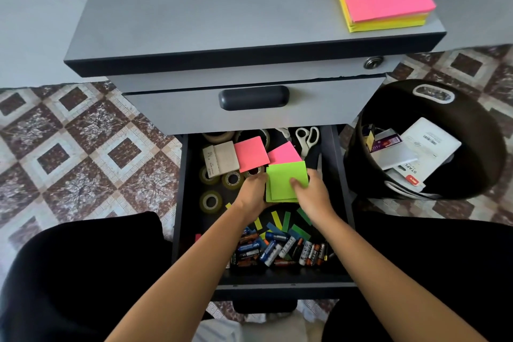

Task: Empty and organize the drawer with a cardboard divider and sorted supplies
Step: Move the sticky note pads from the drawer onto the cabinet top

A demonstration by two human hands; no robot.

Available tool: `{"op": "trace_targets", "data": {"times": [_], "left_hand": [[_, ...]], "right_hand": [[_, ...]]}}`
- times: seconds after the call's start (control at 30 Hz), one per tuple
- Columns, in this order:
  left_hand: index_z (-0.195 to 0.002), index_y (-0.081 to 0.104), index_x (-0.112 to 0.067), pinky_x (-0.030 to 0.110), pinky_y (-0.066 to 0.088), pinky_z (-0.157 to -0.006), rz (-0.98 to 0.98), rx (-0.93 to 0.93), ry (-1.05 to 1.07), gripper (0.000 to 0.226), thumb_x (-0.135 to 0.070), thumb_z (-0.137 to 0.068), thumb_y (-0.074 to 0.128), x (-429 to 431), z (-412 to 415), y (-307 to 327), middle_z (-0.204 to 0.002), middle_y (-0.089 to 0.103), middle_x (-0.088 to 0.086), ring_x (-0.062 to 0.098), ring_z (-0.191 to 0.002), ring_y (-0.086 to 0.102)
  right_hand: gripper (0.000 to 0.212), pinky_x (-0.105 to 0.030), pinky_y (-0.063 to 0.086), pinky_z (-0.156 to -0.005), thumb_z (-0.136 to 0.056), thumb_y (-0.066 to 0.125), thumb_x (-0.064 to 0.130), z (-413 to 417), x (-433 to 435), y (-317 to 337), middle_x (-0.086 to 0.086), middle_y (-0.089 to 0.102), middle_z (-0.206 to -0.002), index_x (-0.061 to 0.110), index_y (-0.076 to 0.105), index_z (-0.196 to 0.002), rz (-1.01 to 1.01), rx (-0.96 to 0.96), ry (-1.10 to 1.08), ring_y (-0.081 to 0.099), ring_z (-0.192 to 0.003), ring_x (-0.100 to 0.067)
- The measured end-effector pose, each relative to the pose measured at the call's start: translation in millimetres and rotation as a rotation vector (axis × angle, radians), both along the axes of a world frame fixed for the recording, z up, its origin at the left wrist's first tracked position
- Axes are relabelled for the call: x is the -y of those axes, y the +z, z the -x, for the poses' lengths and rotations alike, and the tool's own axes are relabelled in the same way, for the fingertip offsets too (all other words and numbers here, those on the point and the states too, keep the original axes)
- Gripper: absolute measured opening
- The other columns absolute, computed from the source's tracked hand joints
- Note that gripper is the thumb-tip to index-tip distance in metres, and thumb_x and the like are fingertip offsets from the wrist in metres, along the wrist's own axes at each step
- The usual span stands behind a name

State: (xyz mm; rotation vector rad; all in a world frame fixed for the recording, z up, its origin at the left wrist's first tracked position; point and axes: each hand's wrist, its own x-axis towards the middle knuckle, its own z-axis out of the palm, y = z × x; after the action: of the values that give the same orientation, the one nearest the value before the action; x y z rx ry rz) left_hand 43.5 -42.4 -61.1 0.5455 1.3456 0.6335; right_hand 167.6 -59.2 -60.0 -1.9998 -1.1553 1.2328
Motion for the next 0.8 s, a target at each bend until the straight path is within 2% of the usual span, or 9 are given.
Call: {"op": "trace_targets", "data": {"times": [0.07,0.13,0.2,0.27,0.37,0.47,0.6,0.7,0.8], "left_hand": [[-0.111,0.054,-0.004,0.049,0.049,-0.091,0.007,-0.071,0.013,0.019,-0.009,-0.097,0.042,7,6,-1,-0.105,0.059,0.016,0.033,-0.103,0.058],[-0.123,0.05,0.0,0.051,0.048,-0.095,-0.004,-0.192,0.022,0.028,-0.008,-0.095,0.046,12,17,-7,-0.11,0.06,0.015,0.033,-0.104,0.059],[-0.123,0.051,-0.001,0.05,0.048,-0.096,-0.028,-0.287,0.019,0.03,-0.008,-0.094,0.049,15,32,-9,-0.109,0.061,0.014,0.032,-0.104,0.06],[-0.12,0.052,-0.003,0.049,0.048,-0.095,-0.044,-0.336,0.012,0.026,-0.009,-0.095,0.049,17,47,-8,-0.105,0.061,0.011,0.031,-0.101,0.06],[-0.119,0.052,-0.005,0.05,0.047,-0.096,-0.057,-0.356,0.032,0.024,-0.008,-0.095,0.049,19,66,-7,-0.104,0.06,0.009,0.031,-0.103,0.059],[-0.117,0.053,-0.007,0.052,0.048,-0.095,-0.05,-0.369,0.053,0.023,-0.008,-0.095,0.049,21,77,-10,-0.107,0.061,0.011,0.033,-0.105,0.059],[-0.116,0.052,-0.006,0.054,0.048,-0.093,-0.025,-0.362,0.066,0.022,-0.006,-0.095,0.048,25,80,-12,-0.11,0.06,0.013,0.034,-0.105,0.059],[-0.119,0.051,-0.005,0.054,0.048,-0.093,-0.008,-0.352,0.067,0.025,-0.007,-0.095,0.048,25,79,-13,-0.111,0.06,0.013,0.033,-0.105,0.059],[-0.125,0.047,-0.003,0.052,0.049,-0.093,0.006,-0.34,0.076,0.03,-0.008,-0.096,0.046,26,76,-10,-0.113,0.057,0.013,0.033,-0.106,0.058]], "right_hand": [[0.039,-0.024,0.046,-0.064,-0.096,0.051,0.021,10,3,0,-0.002,0.057,-0.107,0.007,0.042,-0.131,0.015,-0.008,0.03,0.056,-0.081,-0.012],[0.043,-0.029,0.046,-0.077,-0.097,0.048,0.025,18,4,1,-0.004,0.057,-0.115,0.008,0.039,-0.135,0.034,0.005,0.094,0.059,-0.094,-0.019],[0.04,-0.019,0.037,-0.075,-0.099,0.045,0.026,19,-4,1,-0.005,0.054,-0.126,0.006,0.042,-0.134,0.02,0.079,0.15,0.055,-0.101,-0.015],[0.037,-0.014,0.034,-0.073,-0.098,0.046,0.025,16,-21,-2,-0.008,0.054,-0.126,0.005,0.047,-0.13,-0.031,0.209,0.163,0.055,-0.102,-0.015],[0.04,-0.029,0.045,-0.088,-0.095,0.05,0.025,8,-47,-12,-0.017,0.049,-0.128,0.004,0.048,-0.129,-0.07,0.421,0.188,0.053,-0.113,-0.028],[0.051,-0.042,0.039,-0.099,-0.093,0.053,0.03,3,-64,-18,-0.019,0.039,-0.137,0.004,0.04,-0.135,0.035,0.569,0.276,0.041,-0.124,-0.035],[0.057,-0.044,0.039,-0.101,-0.09,0.059,0.029,4,-68,-25,-0.018,0.03,-0.145,0.004,0.036,-0.136,0.068,0.694,0.386,0.037,-0.127,-0.035],[0.054,-0.041,0.038,-0.1,-0.09,0.06,0.023,5,-68,-28,-0.021,0.037,-0.14,0.002,0.037,-0.134,0.033,0.732,0.393,0.042,-0.123,-0.035],[0.039,-0.038,0.044,-0.093,-0.092,0.054,0.012,1,-68,-22,-0.022,0.049,-0.128,-0.002,0.044,-0.127,0.047,0.656,0.289,0.051,-0.116,-0.034]]}}
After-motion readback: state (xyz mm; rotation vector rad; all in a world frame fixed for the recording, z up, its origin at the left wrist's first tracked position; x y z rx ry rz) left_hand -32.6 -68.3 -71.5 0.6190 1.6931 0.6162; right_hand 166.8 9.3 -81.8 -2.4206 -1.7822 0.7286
